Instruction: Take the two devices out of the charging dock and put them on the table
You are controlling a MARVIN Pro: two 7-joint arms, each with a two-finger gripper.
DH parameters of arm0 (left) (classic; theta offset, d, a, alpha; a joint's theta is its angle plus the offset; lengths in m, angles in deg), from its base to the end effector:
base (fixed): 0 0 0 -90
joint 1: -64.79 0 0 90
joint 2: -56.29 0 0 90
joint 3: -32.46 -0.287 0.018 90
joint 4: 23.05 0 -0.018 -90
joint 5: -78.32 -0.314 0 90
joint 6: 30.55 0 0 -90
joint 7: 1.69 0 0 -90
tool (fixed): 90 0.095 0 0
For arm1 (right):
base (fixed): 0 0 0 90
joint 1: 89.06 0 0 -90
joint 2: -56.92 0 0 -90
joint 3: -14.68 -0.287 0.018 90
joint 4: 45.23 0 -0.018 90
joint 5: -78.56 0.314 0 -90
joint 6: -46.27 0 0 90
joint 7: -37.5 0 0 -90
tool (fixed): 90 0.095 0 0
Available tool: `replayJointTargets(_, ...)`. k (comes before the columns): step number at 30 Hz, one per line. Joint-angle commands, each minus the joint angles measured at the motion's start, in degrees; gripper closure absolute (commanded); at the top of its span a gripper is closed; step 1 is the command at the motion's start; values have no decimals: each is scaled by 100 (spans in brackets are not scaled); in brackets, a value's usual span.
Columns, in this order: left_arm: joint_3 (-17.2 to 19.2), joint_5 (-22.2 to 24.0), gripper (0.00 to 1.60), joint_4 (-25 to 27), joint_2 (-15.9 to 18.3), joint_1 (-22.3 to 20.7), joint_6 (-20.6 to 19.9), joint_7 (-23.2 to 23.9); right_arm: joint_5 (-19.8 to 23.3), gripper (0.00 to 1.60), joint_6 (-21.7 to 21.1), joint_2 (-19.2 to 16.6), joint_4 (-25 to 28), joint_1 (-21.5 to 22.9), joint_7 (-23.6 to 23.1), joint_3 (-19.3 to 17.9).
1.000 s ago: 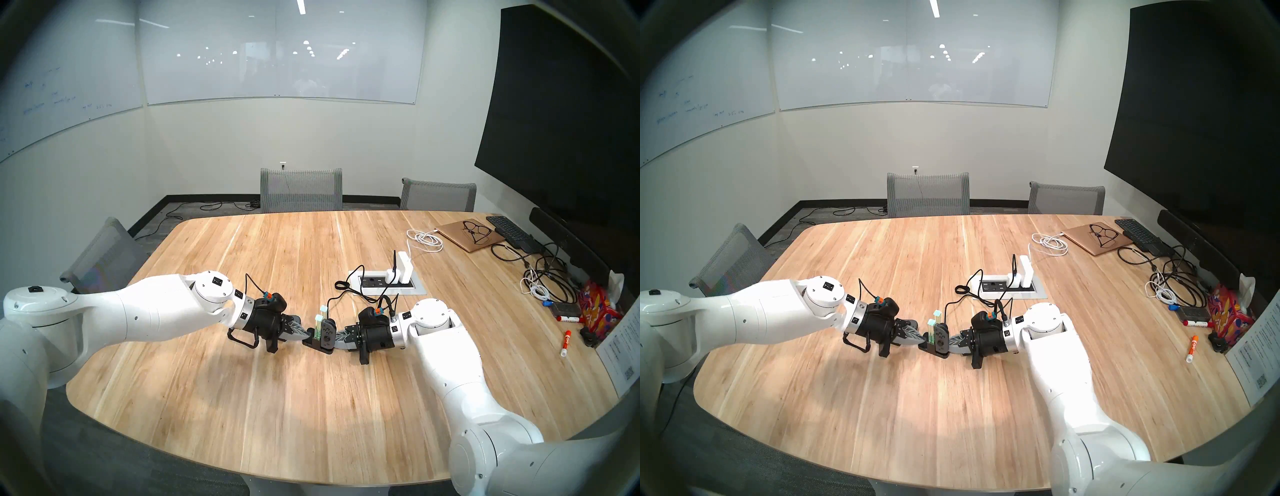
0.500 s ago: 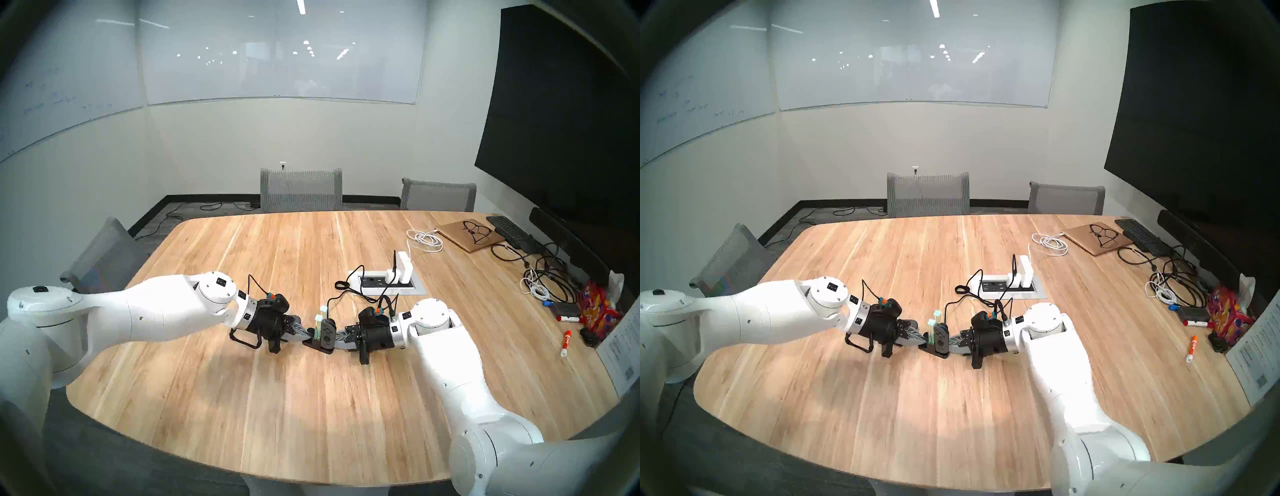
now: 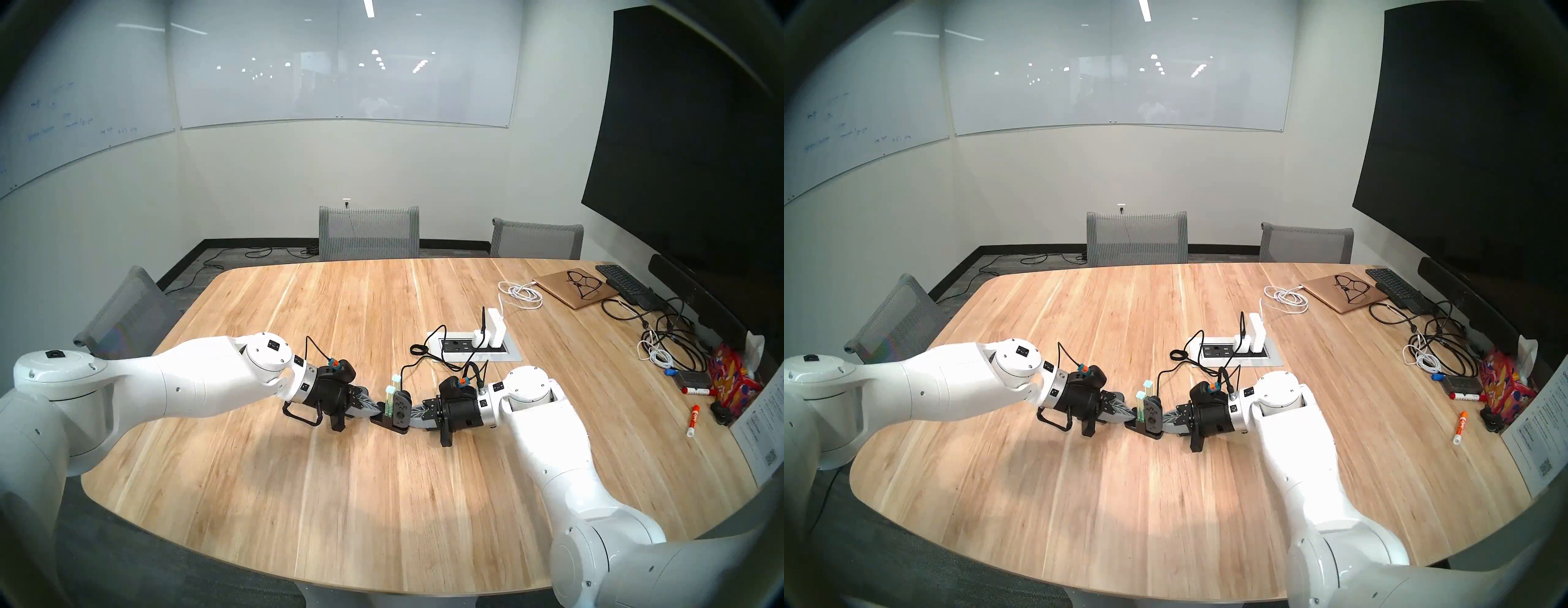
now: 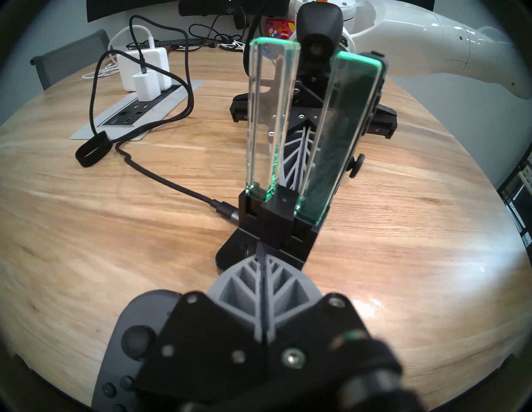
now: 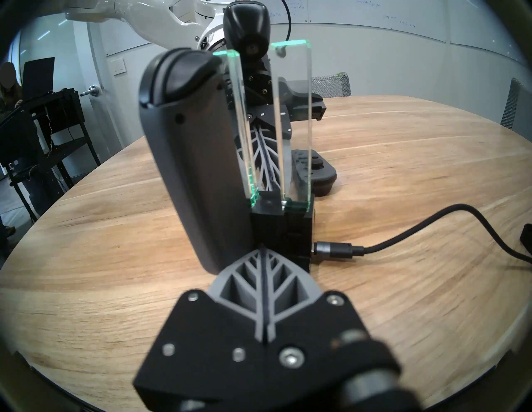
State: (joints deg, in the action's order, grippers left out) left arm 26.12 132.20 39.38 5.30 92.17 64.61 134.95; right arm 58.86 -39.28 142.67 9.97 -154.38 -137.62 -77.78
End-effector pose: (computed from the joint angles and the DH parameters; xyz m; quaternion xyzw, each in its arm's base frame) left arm 0.4634 -0.0170 -0.3267 0.6815 -0.5718 0.3313 0.3143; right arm 0.4497 0.0402 -0.3609 -0.6373 -0.5353 -0.3968 0.3872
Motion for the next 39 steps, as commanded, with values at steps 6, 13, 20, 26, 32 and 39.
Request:
replayJointTargets(6, 17, -23, 160, 104, -22, -59, -18, 17, -2, 160, -2, 71, 14, -35, 12, 38)
replayJointTargets(13, -2, -51, 160, 213, 31, -50, -67, -34, -2, 160, -2, 72, 14, -35, 12, 37)
replayJointTargets(20, -5, -68, 160, 240, 63, -30, -80, -68, -3, 160, -2, 72, 15, -35, 12, 37)
replayJointTargets(26, -23, -87, 160, 162, 29, 9, -59, -63, -3, 160, -2, 72, 15, -35, 12, 37)
replayJointTargets(32, -29, -85, 160, 144, 17, 30, -49, -68, -3, 160, -2, 72, 15, -35, 12, 37)
replayJointTargets(39, -38, -87, 160, 130, 11, 41, -31, -64, -3, 160, -2, 72, 15, -35, 12, 37)
